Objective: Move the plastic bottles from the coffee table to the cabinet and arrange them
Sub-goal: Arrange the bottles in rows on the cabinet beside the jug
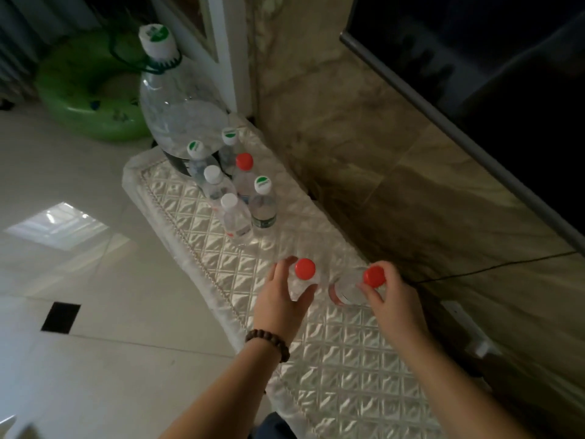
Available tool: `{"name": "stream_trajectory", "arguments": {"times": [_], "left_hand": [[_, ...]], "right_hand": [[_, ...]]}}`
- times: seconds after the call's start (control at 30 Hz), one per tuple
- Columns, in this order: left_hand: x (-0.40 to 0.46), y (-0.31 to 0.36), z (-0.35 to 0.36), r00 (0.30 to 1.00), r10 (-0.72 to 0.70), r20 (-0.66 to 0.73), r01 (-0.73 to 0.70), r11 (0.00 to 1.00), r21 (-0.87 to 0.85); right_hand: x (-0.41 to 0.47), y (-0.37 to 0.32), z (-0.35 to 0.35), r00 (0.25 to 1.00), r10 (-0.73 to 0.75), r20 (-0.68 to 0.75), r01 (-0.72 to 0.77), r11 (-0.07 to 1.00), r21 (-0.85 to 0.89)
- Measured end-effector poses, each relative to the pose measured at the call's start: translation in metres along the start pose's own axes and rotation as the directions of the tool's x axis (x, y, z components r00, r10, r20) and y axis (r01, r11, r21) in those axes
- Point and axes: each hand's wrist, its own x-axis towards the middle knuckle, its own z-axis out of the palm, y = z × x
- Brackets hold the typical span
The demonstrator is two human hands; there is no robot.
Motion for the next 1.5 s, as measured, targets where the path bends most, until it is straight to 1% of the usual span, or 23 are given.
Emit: {"name": "stream_trajectory", "arguments": {"times": [0.07,0.13,0.23,0.37,0.53,0.63,0.8,0.9,1.1,1.17,1.23,1.33,1.4,1.5], "left_hand": [[0.003,-0.007,-0.018,0.994,-0.015,-0.108,0.017,1.000,0.019],[0.010,-0.017,-0.032,0.981,-0.056,-0.184,0.060,0.998,0.018],[0.023,-0.031,-0.045,0.960,-0.131,-0.248,0.131,0.991,-0.015],[0.039,-0.039,-0.050,0.938,-0.182,-0.294,0.179,0.983,-0.039],[0.055,-0.040,-0.043,0.937,-0.220,-0.272,0.220,0.975,-0.029],[0.062,-0.041,-0.039,0.929,-0.234,-0.288,0.240,0.971,-0.013],[0.065,-0.040,-0.034,0.916,-0.210,-0.342,0.223,0.975,-0.003],[0.065,-0.040,-0.032,0.916,-0.232,-0.326,0.240,0.971,-0.017],[0.060,-0.037,-0.046,0.934,-0.219,-0.282,0.252,0.964,0.086],[0.057,-0.036,-0.057,0.935,-0.200,-0.295,0.235,0.968,0.089],[0.054,-0.037,-0.070,0.930,-0.174,-0.324,0.208,0.975,0.072],[0.060,-0.046,-0.092,0.931,-0.173,-0.322,0.204,0.977,0.063],[0.071,-0.058,-0.106,0.930,-0.173,-0.325,0.204,0.977,0.064],[0.092,-0.073,-0.126,0.932,-0.173,-0.319,0.210,0.974,0.086]], "right_hand": [[0.007,-0.016,0.003,0.997,-0.077,-0.024,0.078,0.996,0.047],[0.018,-0.037,0.009,0.989,-0.151,-0.003,0.151,0.986,0.078],[0.037,-0.068,0.026,0.970,-0.237,0.047,0.235,0.971,0.048],[0.059,-0.102,0.046,0.953,-0.289,0.096,0.292,0.956,-0.023],[0.080,-0.120,0.054,0.941,-0.305,0.145,0.320,0.943,-0.090],[0.090,-0.126,0.057,0.932,-0.323,0.164,0.345,0.931,-0.122],[0.097,-0.130,0.064,0.920,-0.349,0.178,0.370,0.924,-0.096],[0.098,-0.129,0.067,0.912,-0.367,0.185,0.387,0.918,-0.089],[0.099,-0.128,0.056,0.893,-0.360,0.270,0.387,0.920,-0.056],[0.101,-0.133,0.049,0.891,-0.385,0.241,0.405,0.914,-0.035],[0.104,-0.147,0.042,0.868,-0.462,0.181,0.472,0.882,-0.009],[0.114,-0.186,0.040,0.802,-0.584,0.121,0.585,0.810,0.032],[0.122,-0.215,0.050,0.763,-0.627,0.154,0.630,0.776,0.039],[0.132,-0.247,0.074,0.734,-0.619,0.279,0.645,0.764,-0.002]]}}
